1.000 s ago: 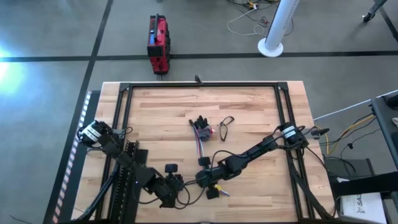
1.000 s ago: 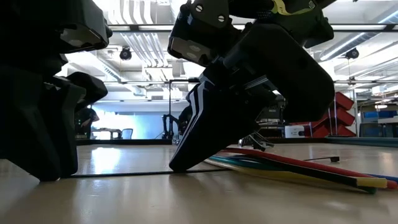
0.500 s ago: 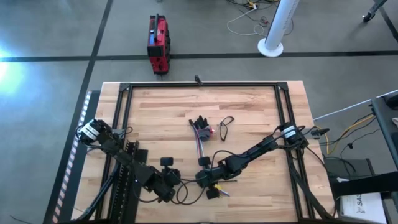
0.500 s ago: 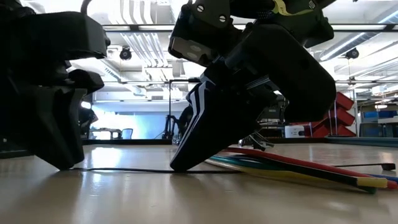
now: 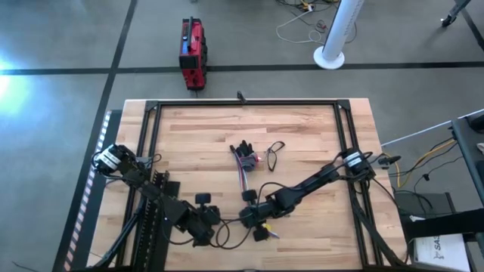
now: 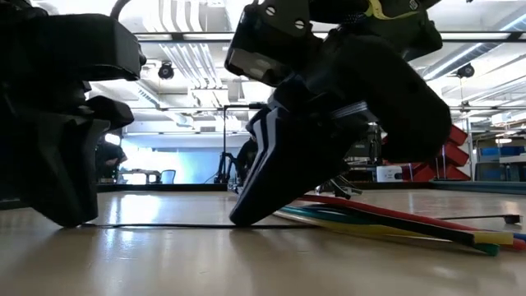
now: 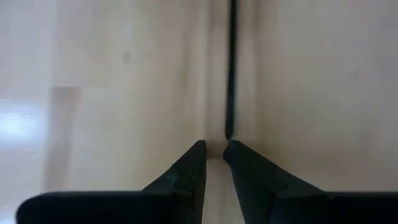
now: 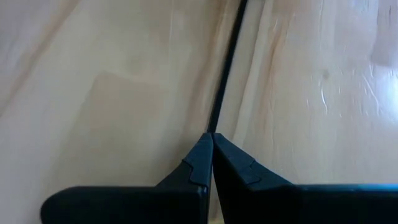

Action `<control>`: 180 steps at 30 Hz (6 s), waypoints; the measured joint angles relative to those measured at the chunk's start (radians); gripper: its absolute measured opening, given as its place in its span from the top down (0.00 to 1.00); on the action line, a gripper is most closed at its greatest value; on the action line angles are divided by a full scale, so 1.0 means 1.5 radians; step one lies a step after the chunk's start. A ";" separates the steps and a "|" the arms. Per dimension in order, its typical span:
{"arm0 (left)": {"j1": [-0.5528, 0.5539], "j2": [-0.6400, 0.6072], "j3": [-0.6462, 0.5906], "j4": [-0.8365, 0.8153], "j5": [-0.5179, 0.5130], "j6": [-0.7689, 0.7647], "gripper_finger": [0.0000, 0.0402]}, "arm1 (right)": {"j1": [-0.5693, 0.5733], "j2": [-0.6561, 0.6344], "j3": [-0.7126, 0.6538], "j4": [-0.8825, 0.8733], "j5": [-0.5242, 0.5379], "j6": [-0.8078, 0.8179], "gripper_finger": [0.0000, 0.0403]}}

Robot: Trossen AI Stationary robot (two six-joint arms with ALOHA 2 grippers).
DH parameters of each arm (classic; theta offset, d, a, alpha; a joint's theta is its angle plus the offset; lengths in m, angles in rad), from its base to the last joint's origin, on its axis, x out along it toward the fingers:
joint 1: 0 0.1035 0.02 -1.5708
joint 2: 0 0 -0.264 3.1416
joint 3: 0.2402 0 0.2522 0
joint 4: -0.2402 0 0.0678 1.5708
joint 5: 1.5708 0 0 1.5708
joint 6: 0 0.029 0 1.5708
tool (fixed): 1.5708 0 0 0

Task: Ziptie cables
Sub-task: Wrap the cable wires together using a black zip tie

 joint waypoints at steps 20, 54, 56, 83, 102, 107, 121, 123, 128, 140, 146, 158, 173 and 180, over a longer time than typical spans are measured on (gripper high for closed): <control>-0.002 0.000 0.000 0.036 0.015 -0.002 0.85 | -0.001 -0.035 -0.022 -0.004 0.016 0.029 1.00; -0.003 0.065 -0.004 0.128 -0.207 0.119 0.85 | -0.009 0.012 -0.020 0.019 -0.012 0.028 1.00; -0.001 0.066 -0.004 0.128 -0.222 0.123 0.85 | -0.009 0.012 -0.020 0.019 -0.012 0.028 1.00; 0.011 0.034 0.036 0.012 -0.234 0.132 0.85 | -0.006 -0.035 -0.005 -0.030 -0.003 -0.001 1.00; 0.017 0.035 0.036 0.055 -0.237 0.094 0.85 | 0.112 -0.161 -0.006 -0.418 -0.078 0.255 1.00; 0.023 0.045 0.036 0.085 -0.238 0.095 0.85 | 0.151 -0.141 -0.016 -0.394 -0.174 0.322 1.00; 0.023 0.047 0.036 0.082 -0.238 0.100 0.85 | 0.117 -0.116 -0.022 -0.441 -0.085 0.277 1.00; 0.023 0.047 0.036 0.082 -0.237 0.100 0.85 | 0.109 -0.116 -0.019 -0.478 -0.033 0.267 1.00; 0.023 0.047 0.036 0.083 -0.238 0.096 0.85 | 0.097 -0.125 -0.001 -0.577 0.102 0.262 1.00; 0.023 0.047 0.036 0.096 -0.237 0.095 0.85 | 0.131 -0.257 -0.130 -0.441 0.153 0.197 0.97; 0.022 0.047 0.036 0.113 -0.231 0.088 0.85 | 0.130 -0.403 -0.315 -0.160 0.152 0.192 0.82; 0.021 0.047 0.036 0.124 -0.197 0.065 0.85 | 0.108 -0.415 -0.522 0.154 0.133 0.146 0.71; 0.023 0.043 0.036 0.103 -0.126 0.120 0.85 | 0.070 -0.333 -0.533 0.213 0.091 0.098 0.87; 0.021 0.027 0.037 0.001 0.001 0.095 0.85 | 0.070 -0.333 -0.533 0.210 0.088 0.088 0.96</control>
